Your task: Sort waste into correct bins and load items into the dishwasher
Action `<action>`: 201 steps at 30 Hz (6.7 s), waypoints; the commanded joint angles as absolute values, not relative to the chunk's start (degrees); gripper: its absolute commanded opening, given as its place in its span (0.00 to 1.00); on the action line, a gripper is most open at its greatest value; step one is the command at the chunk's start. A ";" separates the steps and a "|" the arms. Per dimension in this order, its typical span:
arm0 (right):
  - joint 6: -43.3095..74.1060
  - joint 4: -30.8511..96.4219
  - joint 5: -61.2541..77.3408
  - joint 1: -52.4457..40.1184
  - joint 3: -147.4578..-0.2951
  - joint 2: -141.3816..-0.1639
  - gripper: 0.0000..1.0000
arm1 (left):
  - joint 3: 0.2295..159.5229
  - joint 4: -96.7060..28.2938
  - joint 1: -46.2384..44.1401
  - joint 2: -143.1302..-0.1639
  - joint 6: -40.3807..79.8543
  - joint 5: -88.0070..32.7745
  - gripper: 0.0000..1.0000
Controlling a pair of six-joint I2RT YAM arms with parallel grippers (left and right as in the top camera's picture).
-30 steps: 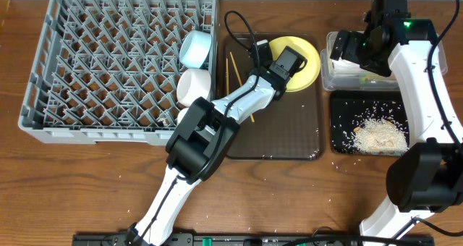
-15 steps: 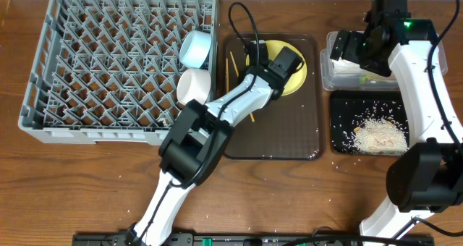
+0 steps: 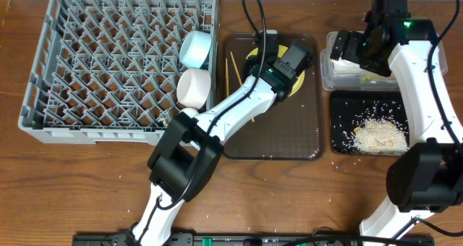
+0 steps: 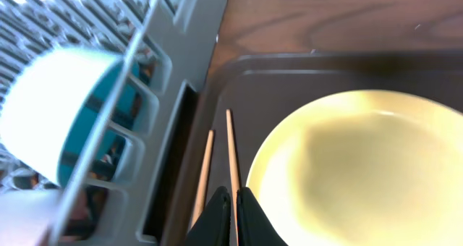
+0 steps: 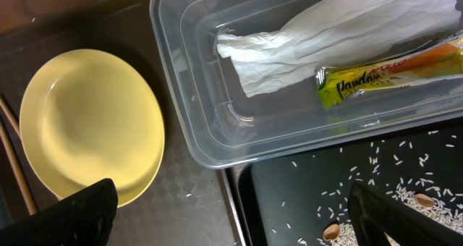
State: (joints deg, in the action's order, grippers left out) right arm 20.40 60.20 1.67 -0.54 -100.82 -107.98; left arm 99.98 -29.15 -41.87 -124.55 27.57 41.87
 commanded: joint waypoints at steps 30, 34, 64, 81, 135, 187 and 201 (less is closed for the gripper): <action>20.56 60.20 1.32 -0.45 -101.08 -106.87 0.99 | 99.20 -21.85 -31.79 -129.73 13.30 16.03 0.82; 20.56 60.20 1.32 -0.45 -101.08 -106.87 0.99 | 99.20 -26.20 -31.77 -129.95 13.52 10.96 0.77; 20.56 60.20 1.32 -0.45 -101.08 -106.87 0.99 | 89.01 -20.16 -32.49 -132.79 36.16 5.82 0.54; 20.56 60.20 1.32 -0.45 -101.08 -106.87 0.99 | 87.11 -20.93 -33.67 -126.82 32.03 22.68 0.07; 20.56 60.20 1.32 -0.45 -101.08 -106.87 0.99 | 87.09 -29.85 -40.47 -121.89 61.84 15.62 0.40; 20.56 60.20 1.32 -0.78 -101.08 -106.87 0.99 | 87.11 -24.40 -40.49 -113.99 34.11 30.94 0.07; 20.56 60.20 1.32 -0.78 -101.08 -106.87 0.99 | 87.07 -27.83 -40.42 -117.67 50.02 12.32 0.65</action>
State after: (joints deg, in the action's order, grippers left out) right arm 20.40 60.20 1.67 -0.56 -100.82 -107.98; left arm 87.29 -26.74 -40.51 -115.79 46.46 17.56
